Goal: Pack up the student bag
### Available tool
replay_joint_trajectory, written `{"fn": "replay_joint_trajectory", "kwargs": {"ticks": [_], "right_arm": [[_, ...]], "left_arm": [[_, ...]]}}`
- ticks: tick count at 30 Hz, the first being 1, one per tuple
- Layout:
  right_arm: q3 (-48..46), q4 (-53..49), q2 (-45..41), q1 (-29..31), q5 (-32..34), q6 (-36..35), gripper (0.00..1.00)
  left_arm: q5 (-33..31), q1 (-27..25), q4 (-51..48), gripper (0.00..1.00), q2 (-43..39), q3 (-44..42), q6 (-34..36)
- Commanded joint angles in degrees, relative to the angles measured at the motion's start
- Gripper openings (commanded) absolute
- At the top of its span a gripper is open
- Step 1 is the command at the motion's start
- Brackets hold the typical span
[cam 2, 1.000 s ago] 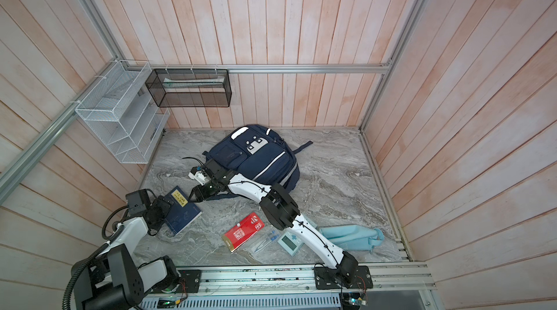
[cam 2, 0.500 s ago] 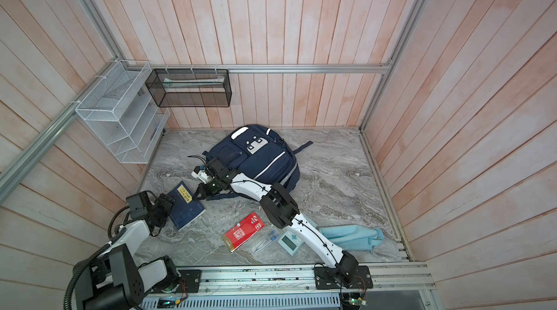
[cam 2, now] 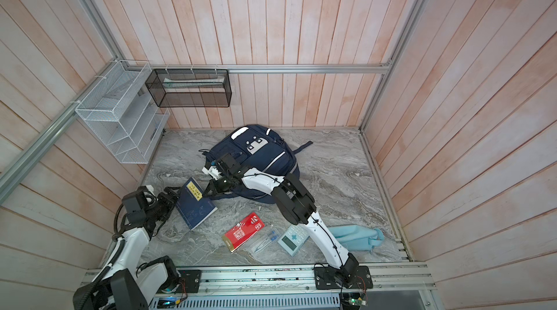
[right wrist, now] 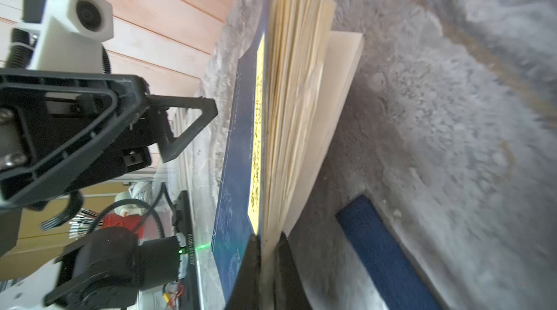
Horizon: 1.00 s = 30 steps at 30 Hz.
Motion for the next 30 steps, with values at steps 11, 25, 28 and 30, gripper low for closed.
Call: {"fn": "replay_joint_trajectory", "kwargs": {"ticks": [11, 25, 28, 30], "right_arm": [[-31.0, 20.5, -32.3, -10.7, 1.2, 4.5, 0.00], [-48.1, 22.1, -45.0, -15.0, 4.9, 3.7, 0.50], [-54.5, 29.2, -48.7, -18.1, 2.3, 5.6, 0.73], [-57.1, 31.9, -50.7, -19.5, 0.7, 5.8, 0.76]], "left_arm": [[5.8, -22.5, 10.1, 0.98, 3.1, 11.4, 3.9], [6.1, -39.6, 29.9, 0.02, 16.2, 18.2, -3.2], [9.8, -42.3, 36.1, 0.00, 20.6, 19.8, -6.3], [12.7, -44.1, 40.3, 0.00, 23.9, 21.4, -8.2]]}}
